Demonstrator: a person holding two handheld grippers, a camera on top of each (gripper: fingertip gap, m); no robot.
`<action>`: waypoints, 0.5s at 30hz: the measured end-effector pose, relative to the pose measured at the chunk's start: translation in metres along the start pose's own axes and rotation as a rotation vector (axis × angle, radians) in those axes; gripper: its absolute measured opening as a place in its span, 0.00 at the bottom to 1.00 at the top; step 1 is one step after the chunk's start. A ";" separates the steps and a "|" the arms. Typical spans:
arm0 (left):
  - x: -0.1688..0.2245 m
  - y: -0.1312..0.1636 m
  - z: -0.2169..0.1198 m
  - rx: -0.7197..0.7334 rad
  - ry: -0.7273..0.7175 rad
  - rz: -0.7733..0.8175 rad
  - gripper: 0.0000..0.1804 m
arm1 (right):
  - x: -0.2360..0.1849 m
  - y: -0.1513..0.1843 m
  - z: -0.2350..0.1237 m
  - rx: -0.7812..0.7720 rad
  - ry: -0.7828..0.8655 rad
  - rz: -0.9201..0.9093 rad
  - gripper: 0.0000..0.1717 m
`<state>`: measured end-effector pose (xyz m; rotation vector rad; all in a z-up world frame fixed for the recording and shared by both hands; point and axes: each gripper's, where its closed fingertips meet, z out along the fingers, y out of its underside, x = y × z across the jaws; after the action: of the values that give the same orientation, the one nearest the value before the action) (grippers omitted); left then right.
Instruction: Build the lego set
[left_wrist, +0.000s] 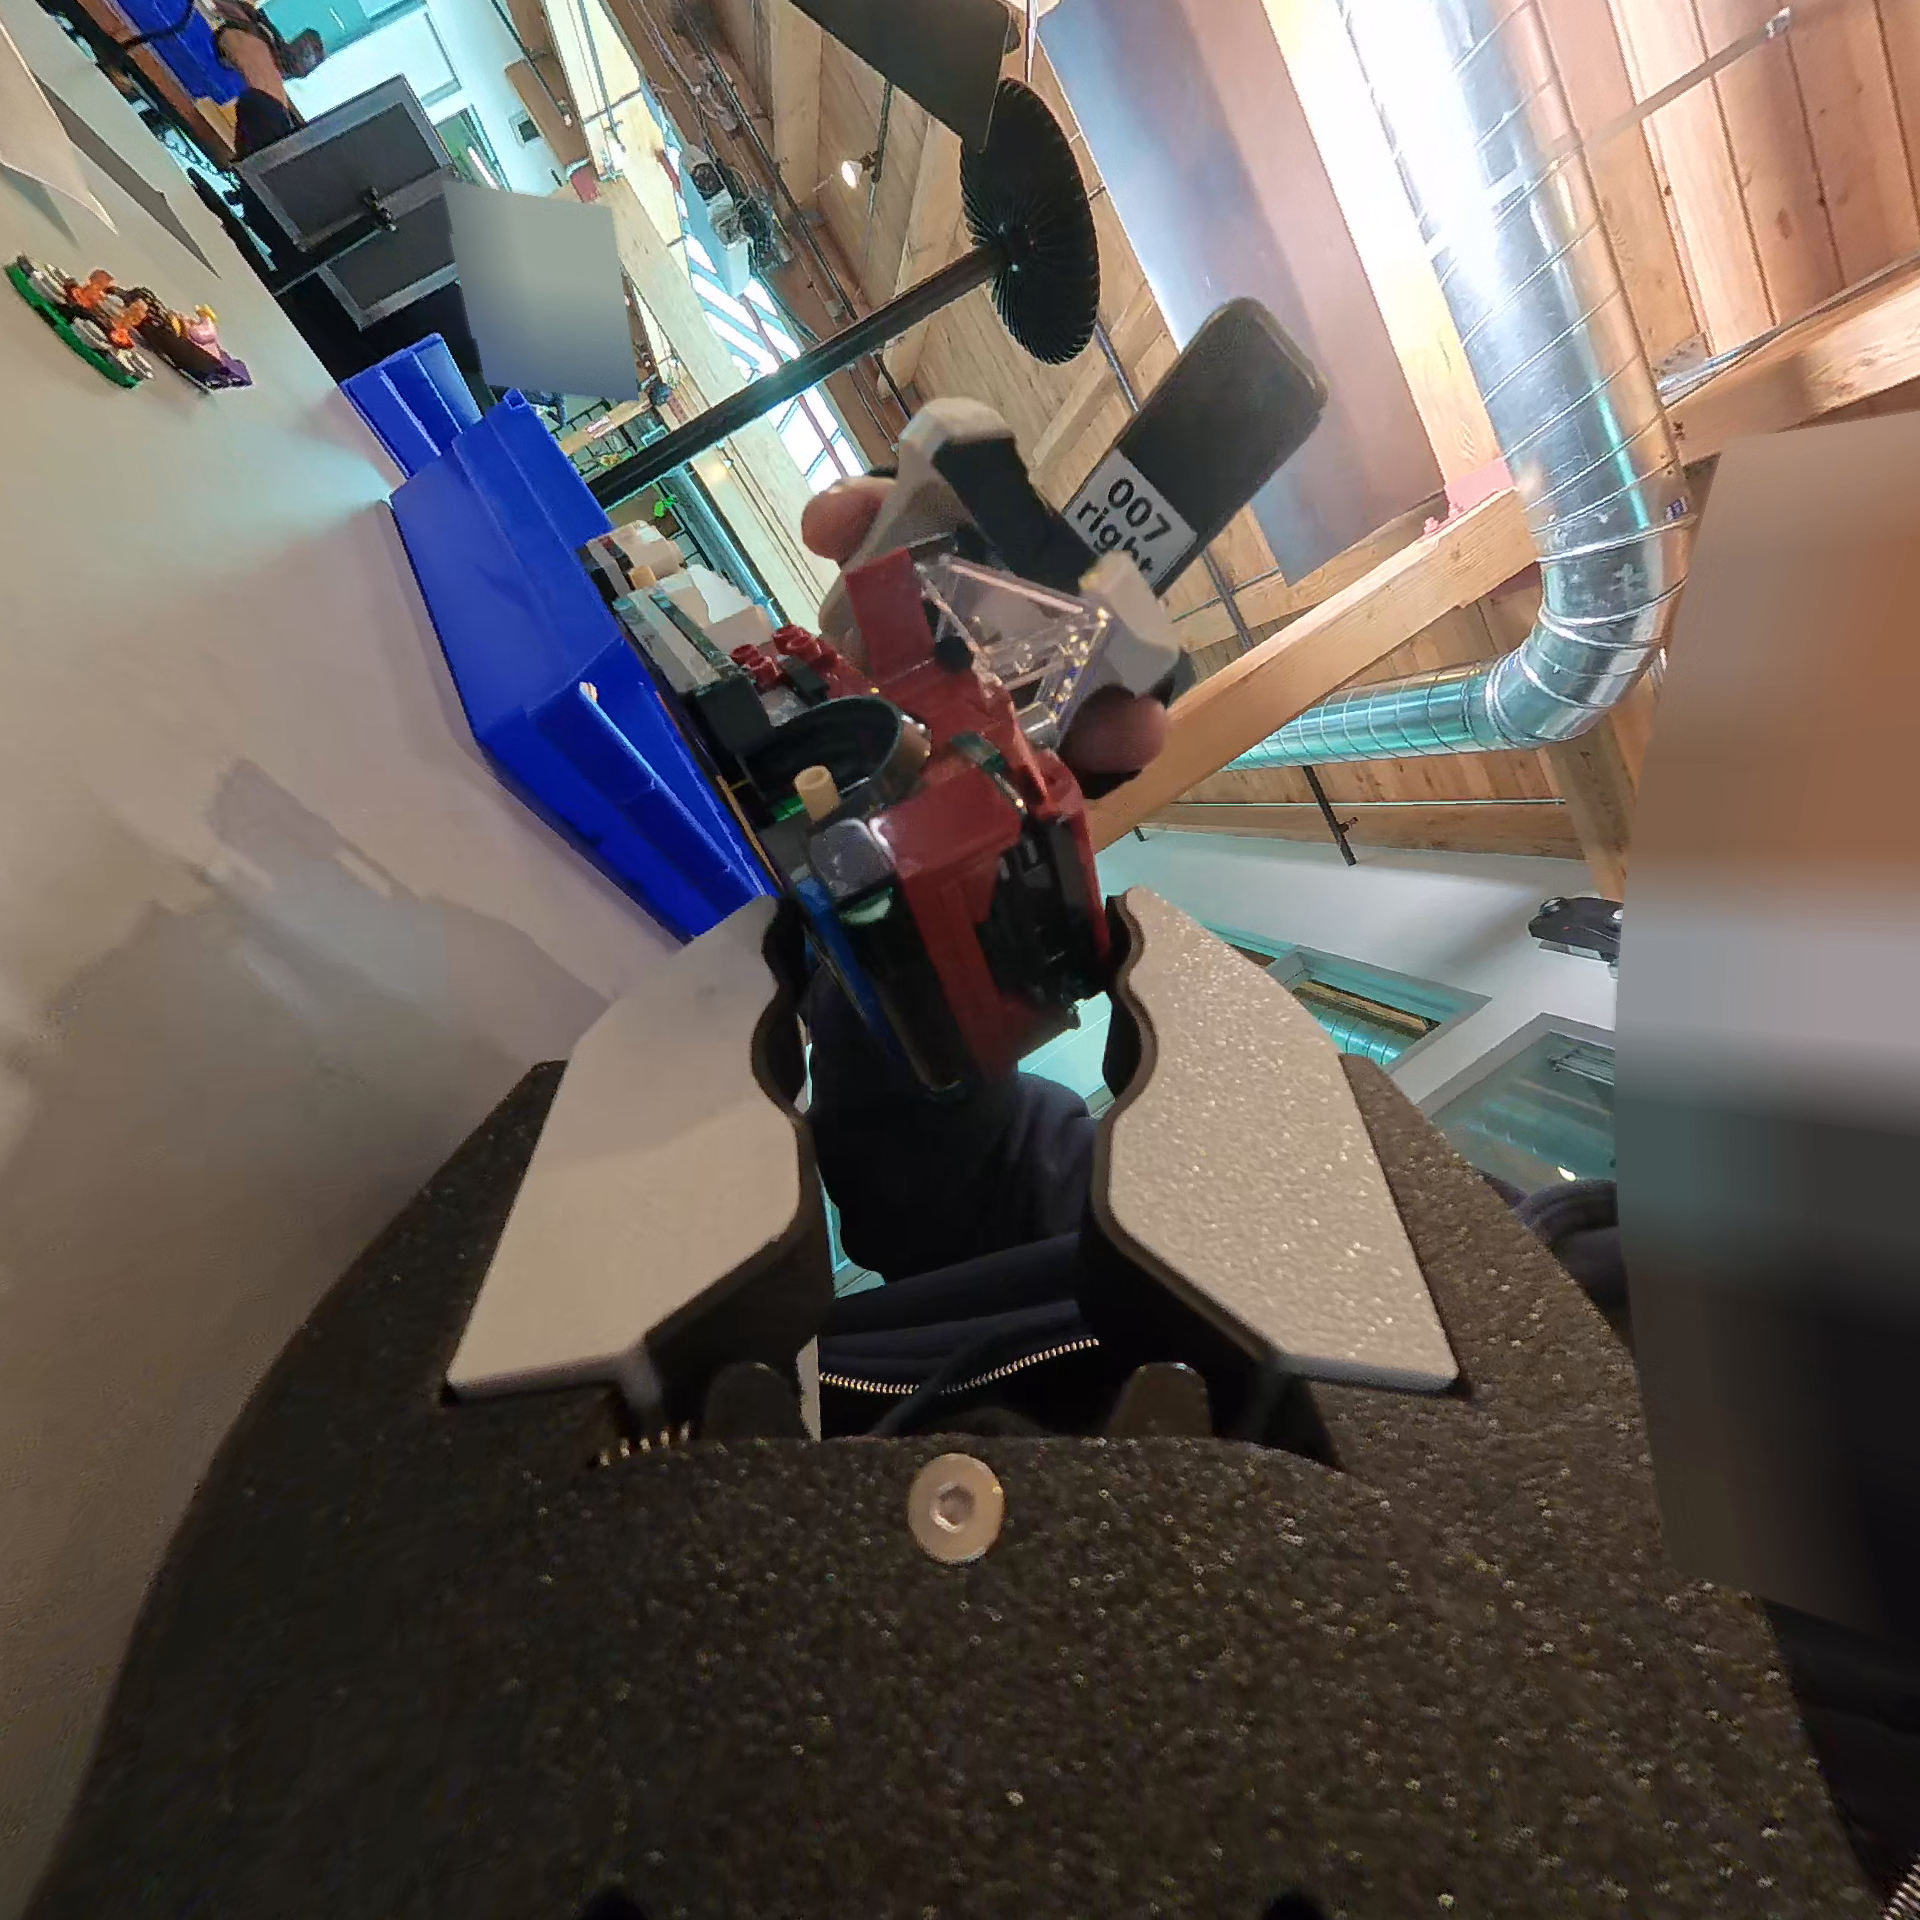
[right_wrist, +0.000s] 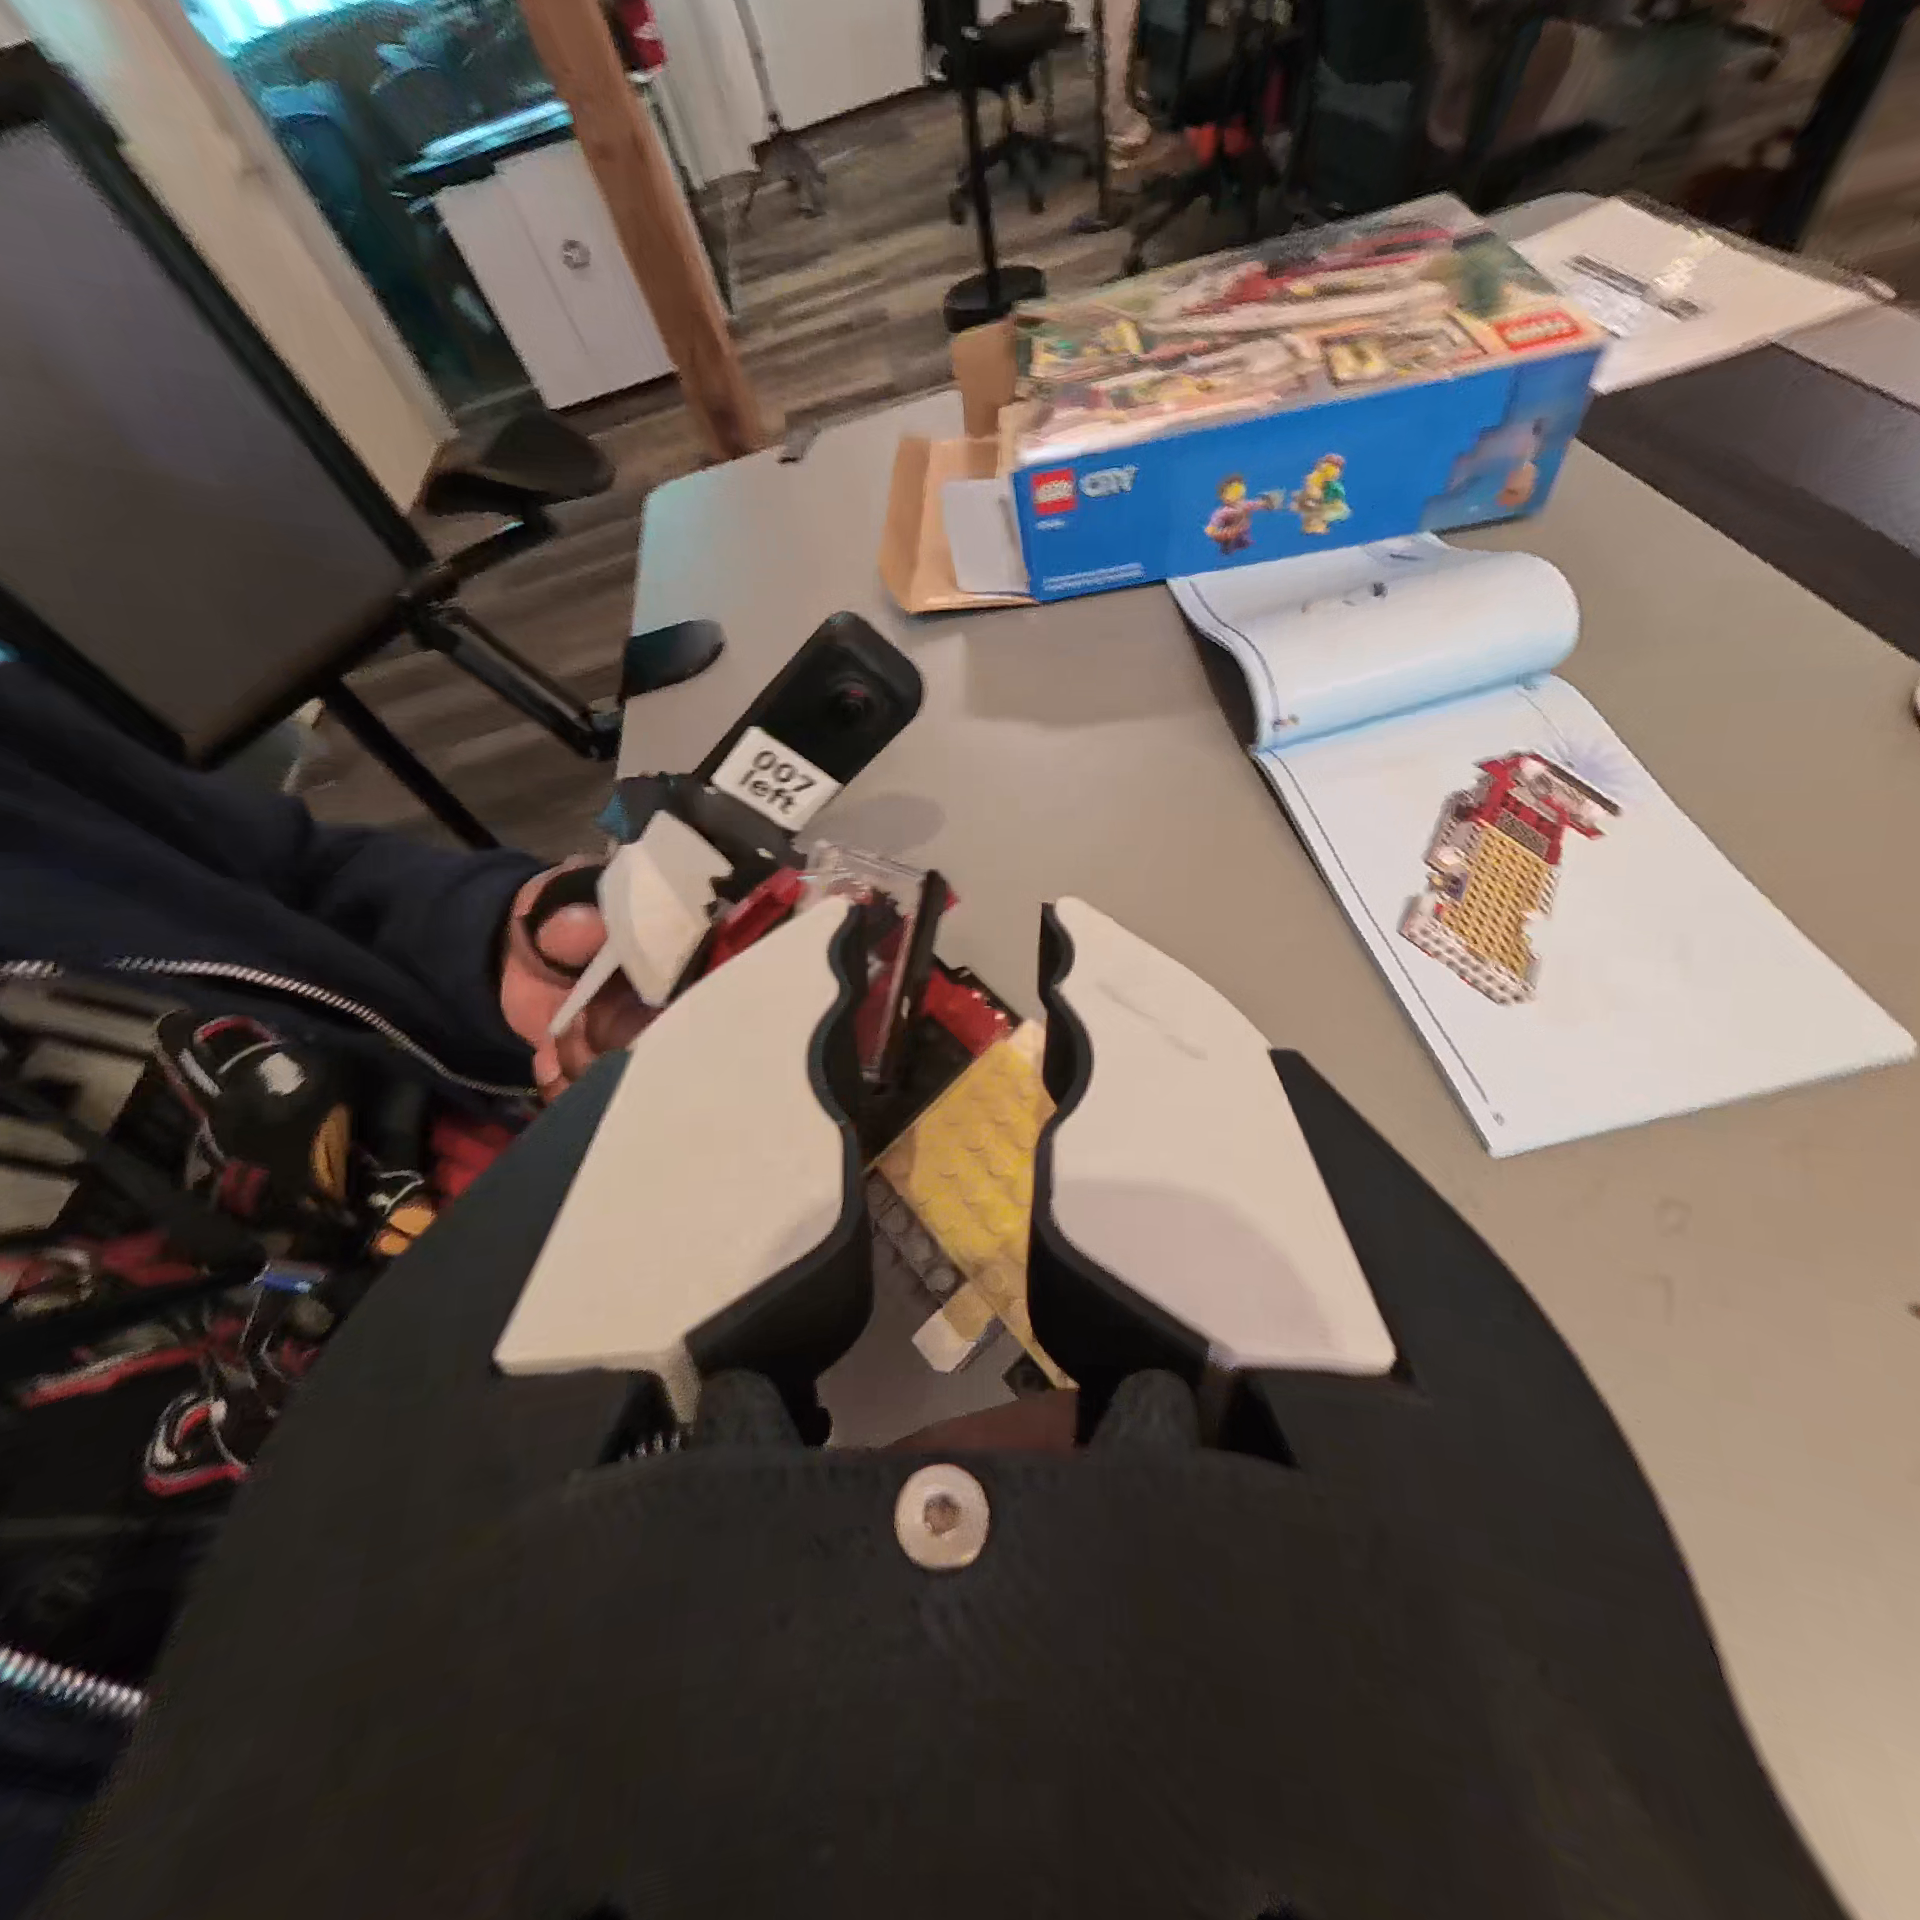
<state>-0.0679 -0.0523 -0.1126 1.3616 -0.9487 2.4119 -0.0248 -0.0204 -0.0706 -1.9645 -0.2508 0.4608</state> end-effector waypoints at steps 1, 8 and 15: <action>0.000 0.000 0.000 -0.001 0.000 0.000 0.31 | 0.005 0.002 0.001 -0.027 0.032 0.010 0.18; -0.002 0.000 0.000 0.001 -0.005 -0.008 0.31 | -0.006 0.028 0.014 -0.195 0.008 -0.015 0.17; -0.003 -0.001 0.000 0.007 -0.013 -0.014 0.31 | -0.018 0.027 0.015 -0.223 -0.056 0.034 0.17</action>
<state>-0.0660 -0.0511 -0.1149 1.3833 -0.9312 2.4017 -0.0487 -0.0260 -0.0971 -2.1784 -0.3155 0.5290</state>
